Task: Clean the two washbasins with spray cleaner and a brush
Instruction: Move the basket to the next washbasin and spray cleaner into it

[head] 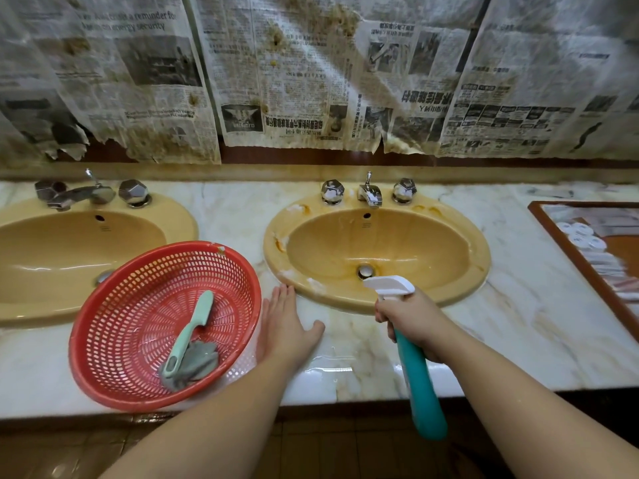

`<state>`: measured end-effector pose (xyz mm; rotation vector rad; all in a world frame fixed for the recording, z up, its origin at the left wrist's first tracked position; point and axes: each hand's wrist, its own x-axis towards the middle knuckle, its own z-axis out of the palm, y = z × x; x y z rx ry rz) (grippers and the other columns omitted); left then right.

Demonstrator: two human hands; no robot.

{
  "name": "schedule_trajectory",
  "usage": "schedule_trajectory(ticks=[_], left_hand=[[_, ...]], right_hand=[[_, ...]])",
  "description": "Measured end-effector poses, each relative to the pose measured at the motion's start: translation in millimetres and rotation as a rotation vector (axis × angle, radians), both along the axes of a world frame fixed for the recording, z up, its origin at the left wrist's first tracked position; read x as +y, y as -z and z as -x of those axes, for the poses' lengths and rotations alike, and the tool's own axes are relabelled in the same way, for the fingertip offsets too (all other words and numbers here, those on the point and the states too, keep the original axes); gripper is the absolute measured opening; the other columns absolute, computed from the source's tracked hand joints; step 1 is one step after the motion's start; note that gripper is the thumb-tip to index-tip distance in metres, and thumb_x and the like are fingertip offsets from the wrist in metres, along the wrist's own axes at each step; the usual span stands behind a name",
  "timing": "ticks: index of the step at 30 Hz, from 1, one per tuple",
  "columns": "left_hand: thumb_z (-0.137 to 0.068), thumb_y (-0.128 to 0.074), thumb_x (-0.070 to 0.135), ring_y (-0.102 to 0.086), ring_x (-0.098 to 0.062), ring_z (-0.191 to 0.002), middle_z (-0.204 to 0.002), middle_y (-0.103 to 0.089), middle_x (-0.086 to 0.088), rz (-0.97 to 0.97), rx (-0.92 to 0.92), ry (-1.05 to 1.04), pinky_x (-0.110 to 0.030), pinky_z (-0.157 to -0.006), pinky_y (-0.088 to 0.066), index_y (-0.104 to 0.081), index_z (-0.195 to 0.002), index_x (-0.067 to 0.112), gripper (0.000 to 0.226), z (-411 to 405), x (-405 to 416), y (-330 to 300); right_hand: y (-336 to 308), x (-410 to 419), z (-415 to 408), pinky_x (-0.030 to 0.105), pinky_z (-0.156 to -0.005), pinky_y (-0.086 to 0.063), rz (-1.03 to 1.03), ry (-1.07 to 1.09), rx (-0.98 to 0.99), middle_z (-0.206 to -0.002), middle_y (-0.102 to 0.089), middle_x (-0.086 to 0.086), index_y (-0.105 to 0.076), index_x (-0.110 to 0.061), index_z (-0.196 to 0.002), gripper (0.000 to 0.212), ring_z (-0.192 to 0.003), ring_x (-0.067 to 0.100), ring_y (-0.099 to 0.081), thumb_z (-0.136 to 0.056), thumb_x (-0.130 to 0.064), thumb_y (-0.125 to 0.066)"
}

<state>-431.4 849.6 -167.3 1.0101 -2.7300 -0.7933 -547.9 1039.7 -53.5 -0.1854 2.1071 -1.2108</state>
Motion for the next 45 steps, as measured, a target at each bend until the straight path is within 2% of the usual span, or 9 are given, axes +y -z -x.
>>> schedule_trajectory(ticks=[4, 8, 13, 18, 22, 28, 32, 35, 45], left_hand=[[-0.088, -0.051, 0.055, 0.004, -0.013, -0.157, -0.171, -0.007, 0.0, 0.025, -0.019, 0.012, -0.033, -0.127, 0.006, -0.015, -0.163, 0.013, 0.093, -0.2, 0.4, 0.1], [-0.089, -0.042, 0.058, 0.003, -0.015, -0.157, -0.171, -0.007, -0.003, 0.086, -0.06, 0.027, -0.036, -0.128, 0.003, -0.015, -0.162, 0.011, 0.091, 0.8, -1.6, 5.1], [-0.089, -0.036, 0.061, 0.001, -0.017, -0.157, -0.171, -0.007, -0.004, 0.128, -0.07, 0.034, -0.038, -0.128, 0.001, -0.015, -0.162, 0.01, 0.092, 2.3, -2.7, 11.6], [-0.089, -0.038, 0.06, -0.003, -0.02, -0.157, -0.17, -0.012, -0.007, 0.15, -0.067, 0.039, -0.04, -0.128, -0.001, -0.019, -0.161, 0.008, 0.091, 3.2, -4.0, 15.4], [-0.088, -0.042, 0.058, -0.005, -0.021, -0.157, -0.169, -0.016, -0.008, 0.161, -0.068, 0.047, -0.041, -0.128, -0.004, -0.023, -0.16, 0.006, 0.09, 3.5, -4.9, 17.6], [-0.09, -0.045, 0.056, -0.006, -0.021, -0.157, -0.169, -0.016, -0.008, 0.163, -0.061, 0.051, -0.041, -0.127, -0.004, -0.024, -0.159, 0.006, 0.089, 2.6, -3.5, 15.1], [-0.09, -0.044, 0.057, -0.006, -0.021, -0.157, -0.169, -0.017, -0.009, 0.171, -0.057, 0.049, -0.041, -0.128, -0.005, -0.025, -0.159, 0.005, 0.088, 2.6, -3.9, 15.1], [-0.091, -0.042, 0.057, -0.004, -0.021, -0.157, -0.17, -0.015, -0.008, 0.167, -0.061, 0.056, -0.04, -0.128, -0.003, -0.023, -0.16, 0.006, 0.087, 2.5, -3.9, 13.9], [-0.093, -0.042, 0.054, -0.003, -0.02, -0.157, -0.17, -0.013, -0.007, 0.142, -0.045, 0.047, -0.039, -0.128, -0.001, -0.022, -0.16, 0.007, 0.085, 3.3, -3.7, 12.2]], right_hand=[[5.7, 14.8, -5.0, 0.033, -0.059, -0.046, -0.053, 0.067, 0.004, -0.07, -0.059, 0.013, -0.064, 0.002, -0.089, 0.033, -0.055, 0.022, -0.054, -0.066, -0.022, -0.058], [9.0, 33.9, -6.2, 0.032, -0.06, -0.045, -0.115, 0.184, 0.011, -0.063, -0.057, 0.011, -0.062, -0.007, -0.086, 0.014, -0.054, 0.022, -0.055, -0.075, -0.013, -0.058], [6.8, 57.7, -0.3, 0.039, -0.067, -0.049, -0.104, 0.337, 0.01, -0.08, -0.065, 0.015, -0.065, -0.01, -0.096, 0.029, -0.06, 0.024, -0.06, -0.07, -0.019, -0.06], [-6.2, 75.0, 9.8, 0.034, -0.068, -0.047, -0.126, 0.511, 0.079, -0.085, -0.062, 0.011, -0.062, -0.014, -0.096, 0.016, -0.067, 0.025, -0.063, -0.082, -0.012, -0.056], [-17.2, 86.0, 21.9, 0.035, -0.067, -0.047, -0.118, 0.61, 0.094, -0.086, -0.062, 0.012, -0.062, -0.013, -0.099, 0.021, -0.068, 0.026, -0.062, -0.08, -0.012, -0.054], [-36.2, 96.6, 37.9, 0.038, -0.074, -0.053, -0.111, 0.757, 0.161, -0.094, -0.065, 0.013, -0.058, -0.014, -0.103, 0.019, -0.081, 0.03, -0.068, -0.085, -0.016, -0.054], [-48.5, 99.5, 45.4, 0.035, -0.071, -0.048, -0.111, 0.788, 0.183, -0.088, -0.066, 0.015, -0.059, -0.011, -0.099, 0.019, -0.074, 0.028, -0.064, -0.082, -0.016, -0.054], [-55.3, 99.0, 49.8, 0.036, -0.071, -0.048, -0.101, 0.799, 0.211, -0.091, -0.067, 0.016, -0.057, -0.015, -0.092, 0.011, -0.073, 0.027, -0.063, -0.081, -0.016, -0.055], [-67.0, 88.0, 63.3, 0.036, -0.07, -0.046, -0.058, 0.791, 0.281, -0.1, -0.068, 0.019, -0.06, -0.016, -0.092, 0.016, -0.079, 0.03, -0.061, -0.077, -0.018, -0.054]])
